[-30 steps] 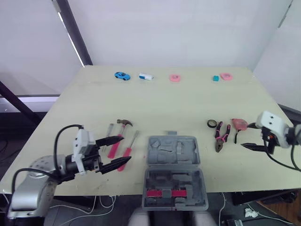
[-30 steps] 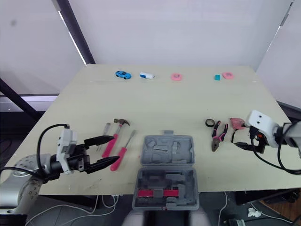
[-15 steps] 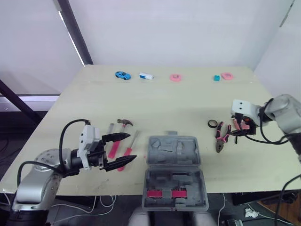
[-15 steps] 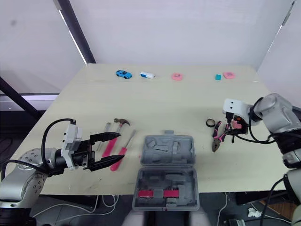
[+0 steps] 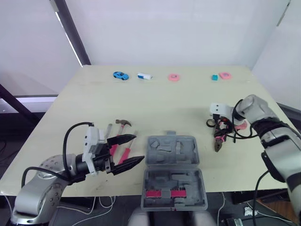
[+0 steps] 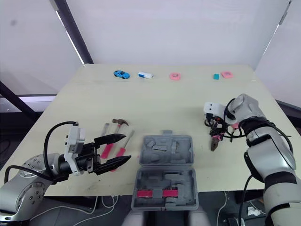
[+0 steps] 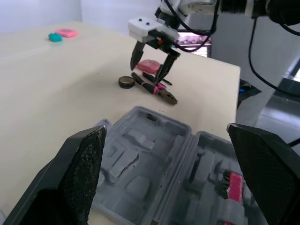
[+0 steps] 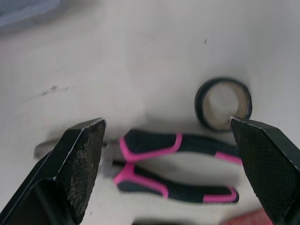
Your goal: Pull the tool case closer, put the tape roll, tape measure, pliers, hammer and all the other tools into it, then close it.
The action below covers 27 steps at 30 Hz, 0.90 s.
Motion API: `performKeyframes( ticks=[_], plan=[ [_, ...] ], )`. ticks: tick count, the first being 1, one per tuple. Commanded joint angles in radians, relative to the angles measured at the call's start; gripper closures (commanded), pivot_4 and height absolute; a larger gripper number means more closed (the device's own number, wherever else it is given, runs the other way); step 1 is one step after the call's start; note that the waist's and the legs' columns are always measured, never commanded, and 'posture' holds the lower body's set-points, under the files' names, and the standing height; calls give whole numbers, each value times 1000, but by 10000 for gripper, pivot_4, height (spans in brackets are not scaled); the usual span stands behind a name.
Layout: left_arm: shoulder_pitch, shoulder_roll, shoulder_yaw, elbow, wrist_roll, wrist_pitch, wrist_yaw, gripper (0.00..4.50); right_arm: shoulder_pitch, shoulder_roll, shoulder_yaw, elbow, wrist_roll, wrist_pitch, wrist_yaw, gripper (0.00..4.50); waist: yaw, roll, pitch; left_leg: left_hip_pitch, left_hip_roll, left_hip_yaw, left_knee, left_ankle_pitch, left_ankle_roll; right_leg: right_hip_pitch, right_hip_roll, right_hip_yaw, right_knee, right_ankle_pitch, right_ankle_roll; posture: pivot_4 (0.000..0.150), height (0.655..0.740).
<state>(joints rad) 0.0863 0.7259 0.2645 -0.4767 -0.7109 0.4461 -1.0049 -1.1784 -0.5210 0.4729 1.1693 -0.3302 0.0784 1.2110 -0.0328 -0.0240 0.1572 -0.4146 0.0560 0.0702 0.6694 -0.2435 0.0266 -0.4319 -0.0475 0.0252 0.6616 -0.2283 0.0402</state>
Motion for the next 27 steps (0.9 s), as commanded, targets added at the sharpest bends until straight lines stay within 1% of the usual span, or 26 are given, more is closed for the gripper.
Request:
performKeyframes(
  ticks=[1, 5, 10, 13, 20, 27],
  plan=[
    [6, -6, 15, -46, -7, -3, 37, 1088, -42, 22, -3, 68, -33, -22, -26, 820, -2, 0, 0, 0, 0, 0, 0, 0, 0, 0, 0, 0, 0, 0, 0, 1500, 7395],
    [19, -18, 27, -79, -33, 8, 74, 1088, -60, 61, -12, 125, -64, -19, -95, 820, -5, 0, 0, 0, 0, 0, 0, 0, 0, 0, 0, 0, 0, 1, 1, 1500, 7395],
    [42, -30, 31, -102, -35, 1, 108, 1088, -75, 84, -82, 164, -30, 31, -154, 820, -9, 0, 0, 0, 0, 0, 0, 0, 0, 0, 0, 0, 0, 1, 1, 1500, 7395],
    [57, -33, 34, -108, -35, -6, 116, 1088, -76, 96, -130, 174, -6, 60, -173, 820, -10, 0, 0, 0, 0, 0, 0, 0, 0, 0, 0, 0, 0, 1, 1, 1500, 7395],
    [73, -31, 51, -108, -39, -17, 119, 1088, -58, 121, -154, 183, -14, 81, -191, 820, -9, 0, 0, 0, 0, 0, 0, 0, 0, 0, 0, 0, 0, 1, 1, 1500, 7395],
    [105, -40, 74, -133, -42, -19, 133, 1088, -60, 148, -234, 192, 30, 172, -275, 820, -10, 0, 0, 0, 0, 0, 0, 0, 0, 0, 0, 0, 0, 1, 1, 1500, 7395]
  ],
)
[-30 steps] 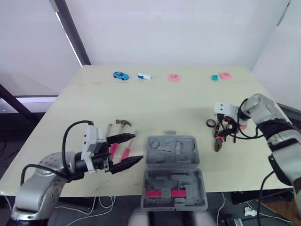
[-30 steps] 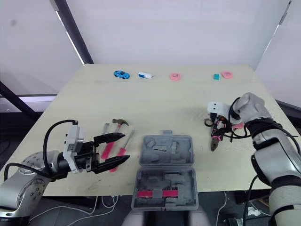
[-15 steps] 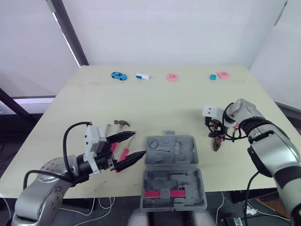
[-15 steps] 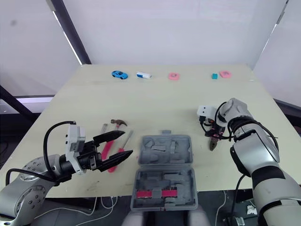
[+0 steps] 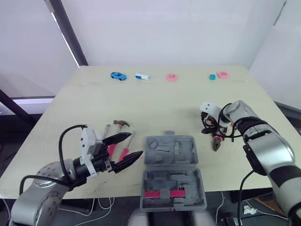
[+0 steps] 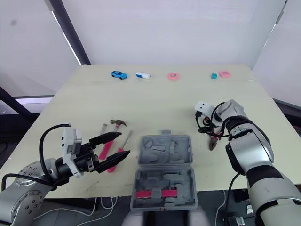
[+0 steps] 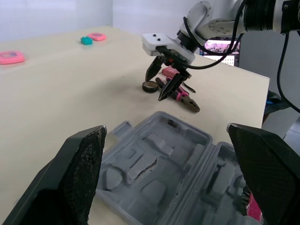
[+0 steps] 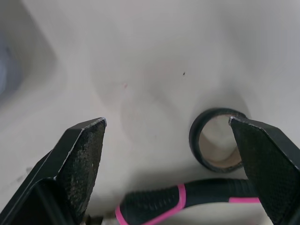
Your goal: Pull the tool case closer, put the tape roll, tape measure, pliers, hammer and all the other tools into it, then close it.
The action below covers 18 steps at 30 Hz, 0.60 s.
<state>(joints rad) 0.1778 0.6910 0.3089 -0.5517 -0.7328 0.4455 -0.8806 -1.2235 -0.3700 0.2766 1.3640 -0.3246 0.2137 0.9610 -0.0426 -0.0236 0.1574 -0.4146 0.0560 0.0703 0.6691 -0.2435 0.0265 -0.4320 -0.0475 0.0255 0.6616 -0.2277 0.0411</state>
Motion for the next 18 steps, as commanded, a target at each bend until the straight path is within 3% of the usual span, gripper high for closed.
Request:
performKeyframes(
  ticks=[1, 18],
  plan=[
    [19, -6, 32, -60, -20, -19, 11, 1088, -14, -2, -43, -2, 24, 45, -27, 820, 0, 0, 0, 0, 0, 0, 0, 0, 0, 0, 0, 0, 0, 0, 0, 1500, 7395],
    [15, -7, 42, -68, -28, -21, 33, 1088, 3, 39, -257, 1, 152, 213, -267, 820, 0, 0, 0, 0, 0, 0, 0, 0, 0, 0, 0, 0, 0, 0, 0, 1500, 7395]
  ],
)
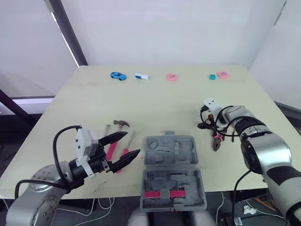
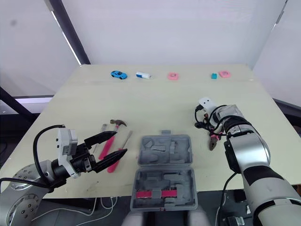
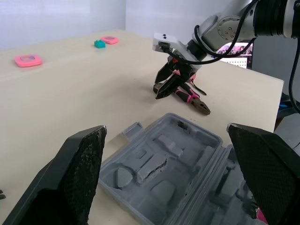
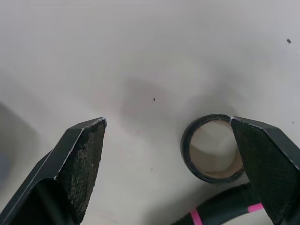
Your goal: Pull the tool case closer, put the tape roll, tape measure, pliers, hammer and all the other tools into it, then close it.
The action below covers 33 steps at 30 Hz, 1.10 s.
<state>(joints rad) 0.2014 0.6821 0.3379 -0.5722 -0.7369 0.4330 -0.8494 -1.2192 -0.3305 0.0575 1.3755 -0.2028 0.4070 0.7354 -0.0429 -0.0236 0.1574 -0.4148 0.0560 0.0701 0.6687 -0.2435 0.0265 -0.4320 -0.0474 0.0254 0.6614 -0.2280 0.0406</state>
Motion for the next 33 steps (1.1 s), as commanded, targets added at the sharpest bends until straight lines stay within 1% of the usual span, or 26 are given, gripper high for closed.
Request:
performKeyframes(
  ticks=[1, 7, 8, 10, 11, 12, 13, 15, 16, 17, 18, 19, 22, 26, 30, 33],
  plan=[
    [-9, 2, 12, -49, -26, -7, 4, 1088, 3, 2, -45, -11, 34, 25, -49, 820, 0, 0, 0, 0, 0, 0, 0, 0, 0, 0, 0, 0, 0, 0, 0, 1500, 7395],
    [-13, 8, 11, -50, -31, -3, 9, 1088, 24, 11, -62, -15, 39, 36, -65, 820, -1, 0, 0, 0, 0, 0, 0, 0, 0, 0, 0, 0, 0, 0, 0, 1500, 7395],
    [-14, 8, 10, -50, -32, -2, 10, 401, 26, 12, -64, -16, 40, 37, -65, 3136, -1, 0, 0, 0, 0, 0, 0, 0, 0, 0, 0, 0, 0, 1, 1, 1500, 7395],
    [-18, 9, 9, -49, -33, 0, 10, 0, 27, 15, -72, -17, 44, 37, -67, 10409, -1, 0, 0, 0, 0, 0, 0, 0, 0, 0, 0, 0, 0, 2, 3, 1500, 7395],
    [-21, 9, 8, -48, -33, 1, 10, 0, 28, 17, -79, -17, 49, 38, -70, 12418, -1, 0, 0, 0, 0, 0, 0, 0, 0, 0, 0, 0, 0, 2, 3, 1500, 7395],
    [-24, 10, 7, -47, -32, 2, 10, 0, 28, 18, -85, -17, 54, 38, -75, 19897, -1, 0, 0, 0, 0, 0, 0, 0, 0, 0, 0, 0, 0, 2, 3, 1500, 7395],
    [-28, 11, 6, -46, -32, 4, 10, 0, 29, 20, -89, -18, 56, 37, -80, 21132, -1, 0, 0, 0, 0, 0, 0, 0, 0, 0, 0, 0, 0, 2, 3, 1500, 7395],
    [-34, 13, 7, -46, -34, 8, 10, 0, 30, 20, -89, -18, 54, 34, -84, 29819, -1, 0, 0, 0, 0, 0, 0, 0, 0, 0, 0, 0, 0, 2, 3, 1500, 7395],
    [-36, 13, 8, -46, -35, 10, 10, 0, 30, 20, -88, -18, 54, 32, -87, 33254, -1, 0, 0, 0, 0, 0, 0, 0, 0, 0, 0, 0, 0, 2, 3, 1500, 7395],
    [-37, 13, 8, -46, -35, 12, 10, 0, 31, 20, -86, -18, 52, 29, -88, 39660, -1, 0, 0, 0, 0, 0, 0, 0, 0, 0, 0, 0, 0, 2, 3, 1500, 7395],
    [-38, 13, 8, -47, -35, 13, 9, 0, 32, 18, -80, -18, 47, 24, -88, 43088, -1, 0, 0, 0, 0, 0, 0, 0, 0, 0, 0, 0, 0, 2, 3, 1500, 7395],
    [-39, 12, 8, -47, -35, 15, 9, 0, 32, 18, -76, -18, 43, 21, -88, 44106, -1, 0, 0, 0, 0, 0, 0, 0, 0, 0, 0, 0, 0, 2, 3, 1500, 7395],
    [-41, 11, 6, -47, -35, 18, 7, 0, 27, 10, -45, -19, 16, 5, -60, 44106, -1, 0, 0, 0, 0, 0, 0, 0, 0, 0, 0, 0, 0, 2, 3, 1500, 7395],
    [-35, 10, 6, -49, -38, 20, 3, 0, 10, -14, 37, -23, -54, -42, 30, 44106, -1, 0, 0, 0, 0, 0, 0, 0, 0, 0, 0, 0, 0, 2, 3, 1500, 7395],
    [-36, 17, 1, -29, -31, 17, -17, 0, -14, -68, 236, -43, -215, -217, 263, 44106, 0, 1, 0, 0, 0, 0, 0, 0, 0, 0, 0, 0, -1, 1, 3, 1500, 7395],
    [-46, 24, -8, -9, -23, 13, -37, 0, -37, -102, 329, -65, -281, -328, 400, 44106, -1, 1, 1, 0, 0, 0, 0, 0, 0, 0, 0, 0, -1, 1, 3, 1500, 7395]
  ],
)
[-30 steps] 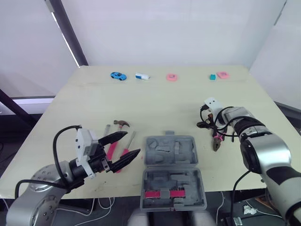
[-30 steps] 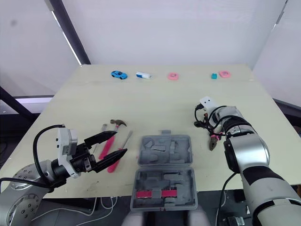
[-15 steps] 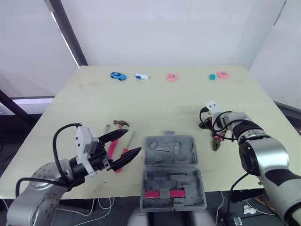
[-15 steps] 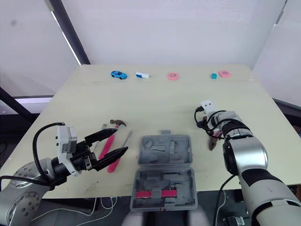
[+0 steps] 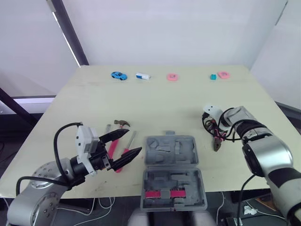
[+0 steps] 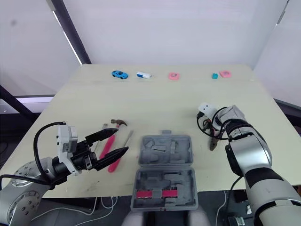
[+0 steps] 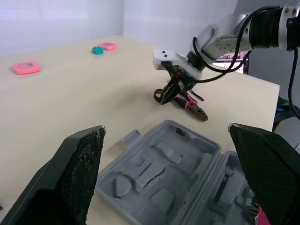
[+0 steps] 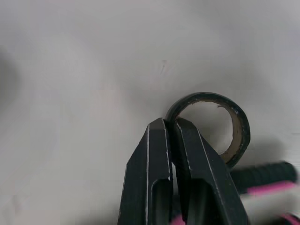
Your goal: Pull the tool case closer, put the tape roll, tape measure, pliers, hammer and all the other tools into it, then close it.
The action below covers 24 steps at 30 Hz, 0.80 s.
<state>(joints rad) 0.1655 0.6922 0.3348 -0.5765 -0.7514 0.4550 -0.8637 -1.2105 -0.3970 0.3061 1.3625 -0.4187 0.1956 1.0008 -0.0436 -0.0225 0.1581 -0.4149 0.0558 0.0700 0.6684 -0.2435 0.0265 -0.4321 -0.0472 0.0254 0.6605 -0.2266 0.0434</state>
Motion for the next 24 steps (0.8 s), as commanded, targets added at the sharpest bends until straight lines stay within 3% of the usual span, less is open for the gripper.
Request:
performKeyframes(
  ticks=[1, 13, 24],
  plan=[
    [-15, 15, -9, 2, -6, -10, -29, 0, -51, -43, 100, -61, -76, -154, 172, 44106, -2, 1, 1, 0, 0, 0, 0, 0, 0, 0, 0, 0, 0, 0, 0, 1500, 7395],
    [-44, 19, -42, 51, 39, -48, -80, 0, -49, -98, 161, -195, -64, -483, 442, 44106, 1, 2, 1, 0, 0, 0, 0, 0, 0, 0, 0, 0, 0, 0, 0, 1500, 7395],
    [42, 46, 33, 93, 39, -94, -170, 0, -61, 9, 190, -406, -36, -382, 589, 44106, 0, 3, 2, 1, 1, 0, 0, 0, 0, 0, 0, -1, 1, -2, -4, 1500, 7395]
  ],
)
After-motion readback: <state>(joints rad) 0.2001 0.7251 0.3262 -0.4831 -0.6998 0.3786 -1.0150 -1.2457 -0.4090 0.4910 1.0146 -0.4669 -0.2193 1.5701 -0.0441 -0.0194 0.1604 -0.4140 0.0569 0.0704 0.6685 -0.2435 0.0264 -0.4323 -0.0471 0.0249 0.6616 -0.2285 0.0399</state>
